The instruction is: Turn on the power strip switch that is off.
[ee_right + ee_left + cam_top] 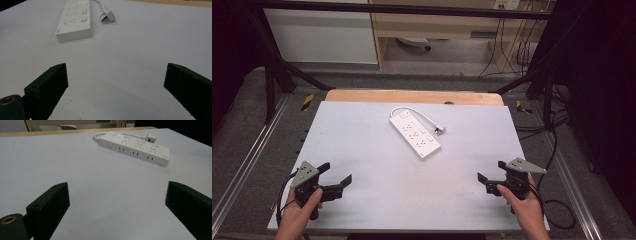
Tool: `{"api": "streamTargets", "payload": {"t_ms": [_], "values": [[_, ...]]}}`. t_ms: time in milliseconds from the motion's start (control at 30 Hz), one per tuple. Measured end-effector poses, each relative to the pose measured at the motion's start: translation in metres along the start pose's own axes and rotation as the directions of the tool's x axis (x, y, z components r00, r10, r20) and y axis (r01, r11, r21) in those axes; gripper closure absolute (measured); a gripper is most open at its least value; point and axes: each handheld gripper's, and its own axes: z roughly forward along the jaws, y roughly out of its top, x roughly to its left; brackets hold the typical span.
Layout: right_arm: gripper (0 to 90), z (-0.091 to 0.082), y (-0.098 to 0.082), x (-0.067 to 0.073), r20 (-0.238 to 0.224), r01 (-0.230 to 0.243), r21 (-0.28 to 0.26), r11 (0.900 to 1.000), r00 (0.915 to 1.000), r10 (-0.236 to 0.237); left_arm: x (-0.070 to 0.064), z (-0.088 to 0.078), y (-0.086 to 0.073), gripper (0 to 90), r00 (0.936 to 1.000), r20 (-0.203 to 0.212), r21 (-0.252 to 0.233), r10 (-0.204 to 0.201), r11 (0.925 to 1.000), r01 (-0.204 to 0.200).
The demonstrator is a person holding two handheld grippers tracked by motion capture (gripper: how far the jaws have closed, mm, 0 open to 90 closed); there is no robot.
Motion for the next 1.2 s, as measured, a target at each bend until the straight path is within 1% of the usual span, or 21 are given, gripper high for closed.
{"api": "streamTargets", "payload": {"t_ms": [100, 133, 233, 433, 500, 533, 567, 733, 833, 933, 1033, 1200], "values": [[5.4, 0.0, 0.003, 0.001, -0.011, -0.008, 0.001, 1.0, 0.9999, 0.008, 0.0, 0.001, 0.0, 5.7, 1.0, -0.003, 0.001, -0.004, 1.0, 0.004], [5.2, -0.001, 0.005, 0.0, -0.015, -0.008, 0.011, 1.0, 0.9998, 0.008, 0.0, 0.001, -0.001, 5.8, 1.0, -0.002, 0.004, -0.006, 1.0, 0.006], [5.3, -0.002, 0.008, -0.001, -0.015, -0.01, 0.017, 1.0, 0.9998, 0.01, 0.0, 0.002, -0.001, 5.7, 1.0, -0.007, 0.012, -0.005, 0.9999, 0.005], [4.3, -0.002, 0.013, -0.004, -0.006, 0.0, 0.037, 0.999, 1.0, 0.0, 0.0, 0.002, -0.001, 5.6, 1.0, 0.003, 0.013, -0.005, 0.9999, 0.005], [3.9, 0.0, 0.015, -0.004, 0.004, 0.003, 0.044, 0.999, 1.0, -0.003, 0.0, 0.003, -0.001, 5.6, 1.0, 0.002, 0.018, -0.005, 0.9998, 0.005], [3.9, 0.001, 0.016, -0.004, 0.014, 0.007, 0.041, 0.999, 0.9999, -0.008, 0.0, 0.003, -0.001, 5.6, 1.0, 0.004, 0.019, -0.004, 0.9998, 0.003], [3.9, 0.001, 0.016, -0.004, 0.014, 0.007, 0.041, 0.999, 0.9999, -0.008, -0.001, 0.003, -0.001, 5.6, 1.0, 0.004, 0.02, -0.002, 0.9998, 0.002], [3.6, 0.002, 0.02, -0.002, 0.002, 0.012, 0.047, 0.999, 0.9999, -0.012, -0.001, 0.003, -0.001, 5.6, 1.0, 0.003, 0.02, -0.003, 0.9998, 0.003], [3.5, 0.003, 0.022, -0.002, -0.008, 0.019, 0.04, 0.999, 0.9998, -0.019, -0.001, 0.003, -0.001, 5.6, 1.0, 0.004, 0.021, -0.002, 0.9998, 0.002], [3.5, 0.004, 0.024, -0.001, -0.015, 0.016, 0.047, 0.999, 0.9998, -0.015, -0.001, 0.003, -0.001, 5.6, 1.0, 0.004, 0.023, 0.0, 0.9997, 0.0], [3.1, 0.005, 0.027, -0.001, -0.021, 0.018, 0.038, 0.999, 0.9996, -0.017, -0.001, 0.003, -0.002, 5.6, 1.0, 0.004, 0.024, 0.0, 0.9997, 0.0], [2.4, 0.007, 0.036, -0.001, -0.024, 0.004, 0.016, 1.0, 0.9997, -0.004, -0.001, 0.003, -0.002, 5.6, 1.0, 0.005, 0.027, 0.001, 0.9996, -0.001]]}}
